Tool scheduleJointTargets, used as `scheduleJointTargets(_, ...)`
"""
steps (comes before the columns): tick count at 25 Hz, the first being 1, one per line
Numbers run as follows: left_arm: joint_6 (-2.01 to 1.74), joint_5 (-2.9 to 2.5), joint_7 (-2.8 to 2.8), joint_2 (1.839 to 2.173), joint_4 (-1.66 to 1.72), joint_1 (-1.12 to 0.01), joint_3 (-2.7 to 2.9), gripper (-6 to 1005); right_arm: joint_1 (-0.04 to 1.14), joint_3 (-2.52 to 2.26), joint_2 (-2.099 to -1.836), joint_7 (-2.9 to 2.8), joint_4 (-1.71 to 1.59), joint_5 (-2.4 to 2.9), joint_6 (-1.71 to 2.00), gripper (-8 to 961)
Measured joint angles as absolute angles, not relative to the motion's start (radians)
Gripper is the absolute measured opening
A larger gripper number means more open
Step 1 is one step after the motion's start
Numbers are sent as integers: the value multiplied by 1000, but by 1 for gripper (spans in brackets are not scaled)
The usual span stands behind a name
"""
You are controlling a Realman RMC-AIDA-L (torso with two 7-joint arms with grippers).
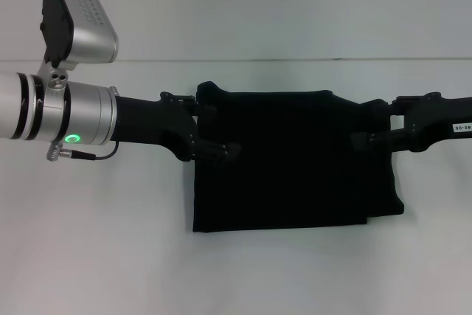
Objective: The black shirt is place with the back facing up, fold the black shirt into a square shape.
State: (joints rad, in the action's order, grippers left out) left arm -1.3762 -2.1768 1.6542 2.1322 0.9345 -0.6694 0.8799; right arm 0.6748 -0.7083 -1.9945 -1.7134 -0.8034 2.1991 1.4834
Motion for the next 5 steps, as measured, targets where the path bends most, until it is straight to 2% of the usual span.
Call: scheduleJointTargets(5,-1376,-2177,1654,2132,932,-668,871,874,675,-707,-1995,-1718,-799,2199,1484,915)
